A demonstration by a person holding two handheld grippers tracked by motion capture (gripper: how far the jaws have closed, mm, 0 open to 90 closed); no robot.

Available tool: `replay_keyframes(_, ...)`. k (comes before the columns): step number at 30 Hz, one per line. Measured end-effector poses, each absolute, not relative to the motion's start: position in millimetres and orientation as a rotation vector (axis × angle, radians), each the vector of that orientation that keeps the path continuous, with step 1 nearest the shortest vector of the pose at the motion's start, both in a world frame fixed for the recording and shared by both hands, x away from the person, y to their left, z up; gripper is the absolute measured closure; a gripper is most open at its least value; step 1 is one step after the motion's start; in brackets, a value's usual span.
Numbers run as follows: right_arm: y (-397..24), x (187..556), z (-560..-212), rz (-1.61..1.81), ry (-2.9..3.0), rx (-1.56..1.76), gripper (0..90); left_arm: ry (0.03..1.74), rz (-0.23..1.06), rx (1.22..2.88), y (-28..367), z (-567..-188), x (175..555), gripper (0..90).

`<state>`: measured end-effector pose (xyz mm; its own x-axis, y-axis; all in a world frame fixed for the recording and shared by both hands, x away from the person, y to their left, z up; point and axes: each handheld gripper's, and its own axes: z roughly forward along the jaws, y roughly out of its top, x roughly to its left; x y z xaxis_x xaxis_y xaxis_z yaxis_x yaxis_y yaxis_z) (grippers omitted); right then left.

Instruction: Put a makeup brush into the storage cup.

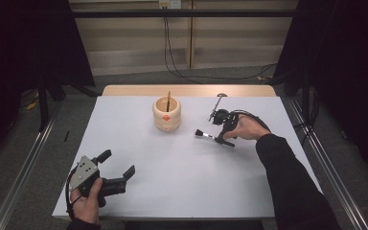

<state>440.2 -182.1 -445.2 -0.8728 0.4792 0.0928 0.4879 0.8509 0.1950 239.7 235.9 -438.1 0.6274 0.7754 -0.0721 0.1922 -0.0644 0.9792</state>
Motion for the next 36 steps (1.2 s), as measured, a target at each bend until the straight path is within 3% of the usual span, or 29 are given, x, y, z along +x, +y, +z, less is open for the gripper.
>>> replay_keyframes(36,-215,413,-417,-0.869,-2.913,-1.017,80.9,0.82,0.586,1.598,236,-436,239,1.3)
